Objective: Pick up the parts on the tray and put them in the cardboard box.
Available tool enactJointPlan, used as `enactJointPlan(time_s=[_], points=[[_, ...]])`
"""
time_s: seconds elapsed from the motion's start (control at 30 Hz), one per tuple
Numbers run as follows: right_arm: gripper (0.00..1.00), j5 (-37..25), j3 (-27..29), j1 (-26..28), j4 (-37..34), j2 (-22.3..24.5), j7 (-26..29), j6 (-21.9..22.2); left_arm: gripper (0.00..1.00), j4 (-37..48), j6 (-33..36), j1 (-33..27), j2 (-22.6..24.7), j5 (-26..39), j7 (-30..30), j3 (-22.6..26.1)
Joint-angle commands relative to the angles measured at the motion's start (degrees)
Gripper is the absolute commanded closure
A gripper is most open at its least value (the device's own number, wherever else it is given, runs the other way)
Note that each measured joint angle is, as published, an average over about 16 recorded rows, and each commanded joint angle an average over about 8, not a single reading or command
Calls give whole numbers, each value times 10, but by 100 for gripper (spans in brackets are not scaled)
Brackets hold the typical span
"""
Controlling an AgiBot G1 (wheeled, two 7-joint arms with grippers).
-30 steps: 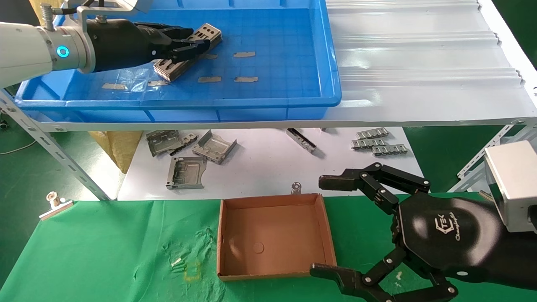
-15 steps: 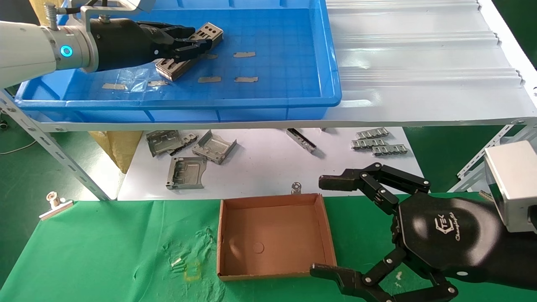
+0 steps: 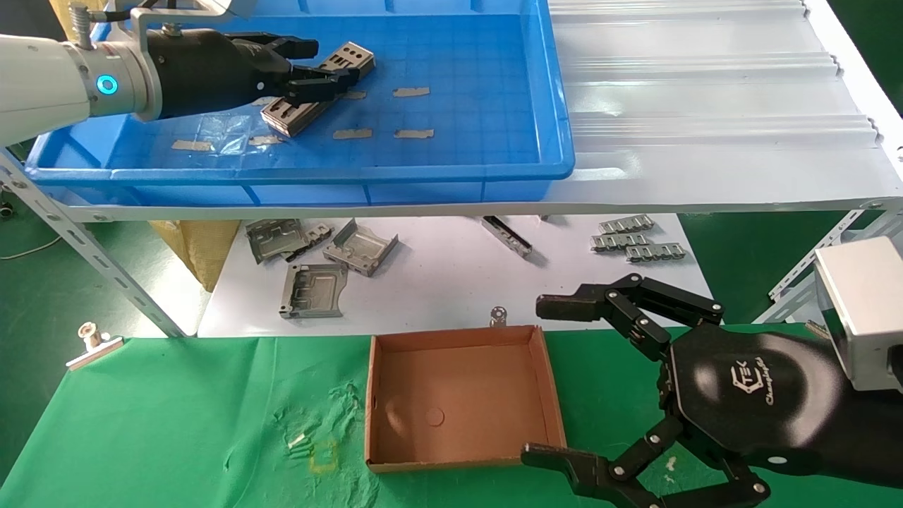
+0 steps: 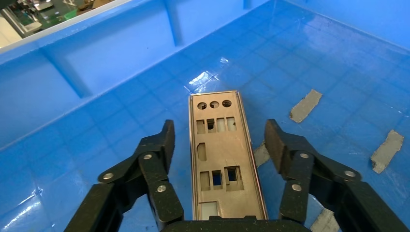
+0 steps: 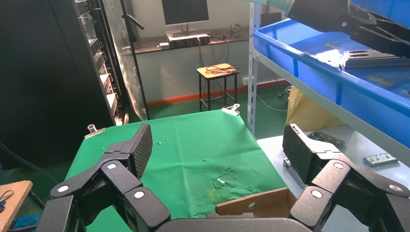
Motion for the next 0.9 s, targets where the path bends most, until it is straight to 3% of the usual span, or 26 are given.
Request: enactJointPlan(time_s=[0.03,0.1,0.17,0.9], points=[[0,0,0,0,0,0,0,0,73,0,1,0,0,-1,0,-1],[0,0,0,0,0,0,0,0,94,1,1,0,0,-2,-1,-1],[0,0,0,0,0,0,0,0,100,2,2,0,0,-2,-2,-1],[0,0,0,0,0,0,0,0,100,3,3,1,1,0,-6,0]])
